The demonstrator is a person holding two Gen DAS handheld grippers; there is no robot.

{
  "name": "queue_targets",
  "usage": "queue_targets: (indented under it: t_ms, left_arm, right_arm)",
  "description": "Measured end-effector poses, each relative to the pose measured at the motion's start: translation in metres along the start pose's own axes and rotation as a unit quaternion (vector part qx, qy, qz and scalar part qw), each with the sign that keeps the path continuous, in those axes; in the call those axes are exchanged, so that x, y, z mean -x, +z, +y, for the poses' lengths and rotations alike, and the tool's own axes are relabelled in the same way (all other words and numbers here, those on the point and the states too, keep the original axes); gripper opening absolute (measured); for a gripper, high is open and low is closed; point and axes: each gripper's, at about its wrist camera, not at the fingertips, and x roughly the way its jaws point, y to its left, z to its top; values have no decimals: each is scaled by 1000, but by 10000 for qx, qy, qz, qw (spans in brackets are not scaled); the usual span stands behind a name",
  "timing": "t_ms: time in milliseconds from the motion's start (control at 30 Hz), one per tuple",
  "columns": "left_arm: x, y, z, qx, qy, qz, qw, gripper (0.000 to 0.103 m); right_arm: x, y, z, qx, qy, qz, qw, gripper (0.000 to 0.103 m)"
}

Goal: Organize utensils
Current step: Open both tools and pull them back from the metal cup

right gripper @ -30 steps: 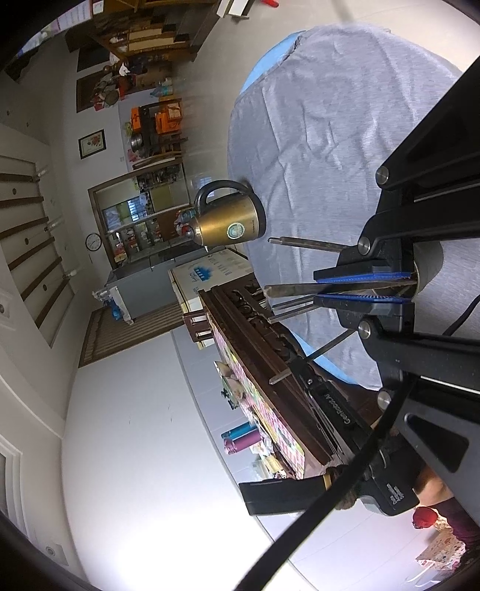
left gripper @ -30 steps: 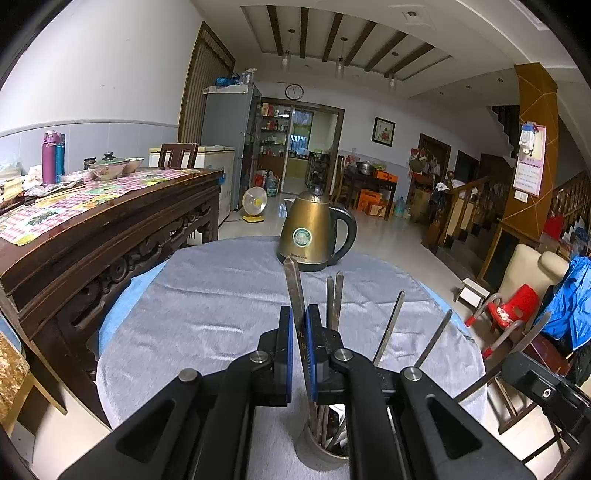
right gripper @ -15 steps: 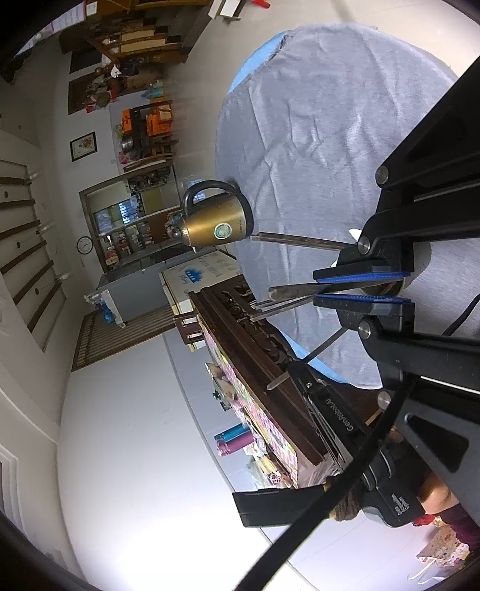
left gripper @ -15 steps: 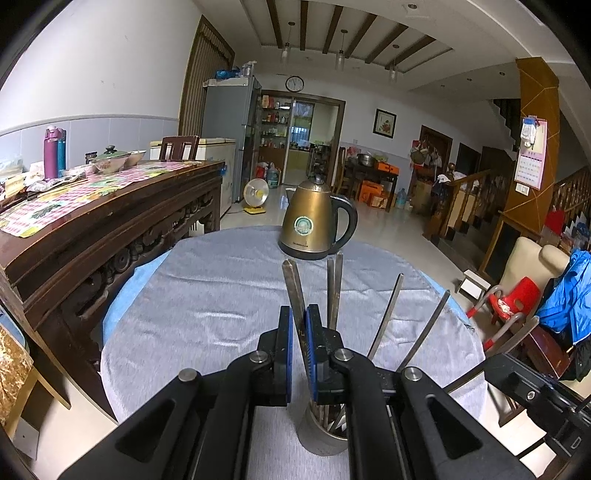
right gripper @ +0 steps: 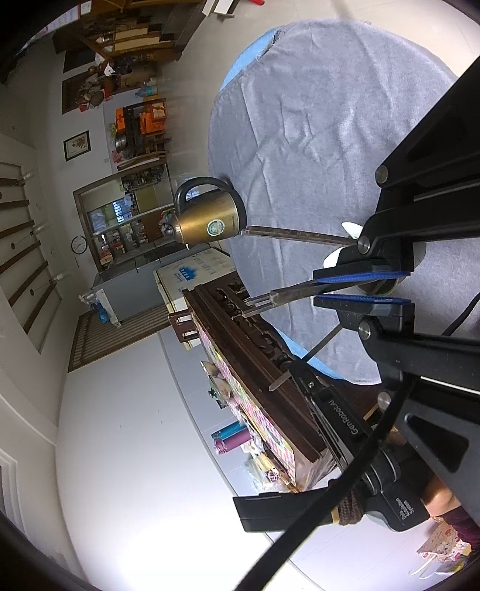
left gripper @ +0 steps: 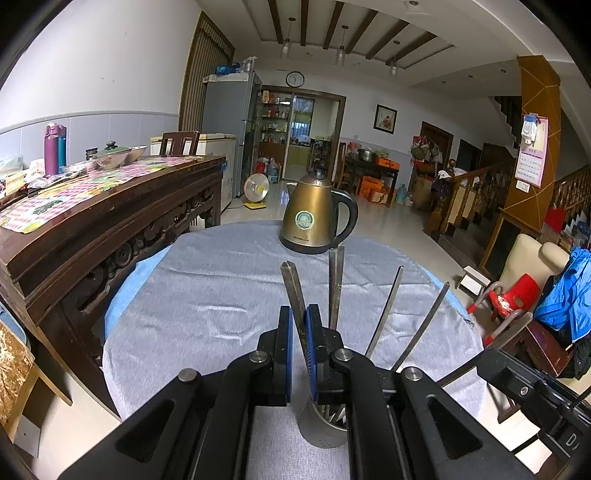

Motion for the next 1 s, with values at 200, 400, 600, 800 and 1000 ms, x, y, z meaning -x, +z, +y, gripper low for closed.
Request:
queue_targets:
  t_ms: [200,400,600,800,1000]
  left_arm:
    - [-3,0,1,-12,30,140,9999,8]
    - [-6,-3,0,-157,91,310,9994,29]
    - [-3,-4,3,-183,167,279,9993,53]
    - [-1,-7,5,-270,291,332,9987,68]
    - [4,-10,8,-300,502,446,9973,76]
  right_arm:
    - [-3,0,-1,-79,-20,44,10000,8]
    - [-13,-3,-12,-372,-146,194,9990,13]
    - [-4,-3,-19,-520,-194,83,9984,26]
    - [3,-4,-22,-571,-259,85,9980,26]
    - [5,-7,-21,-573,-256,242,9977,28]
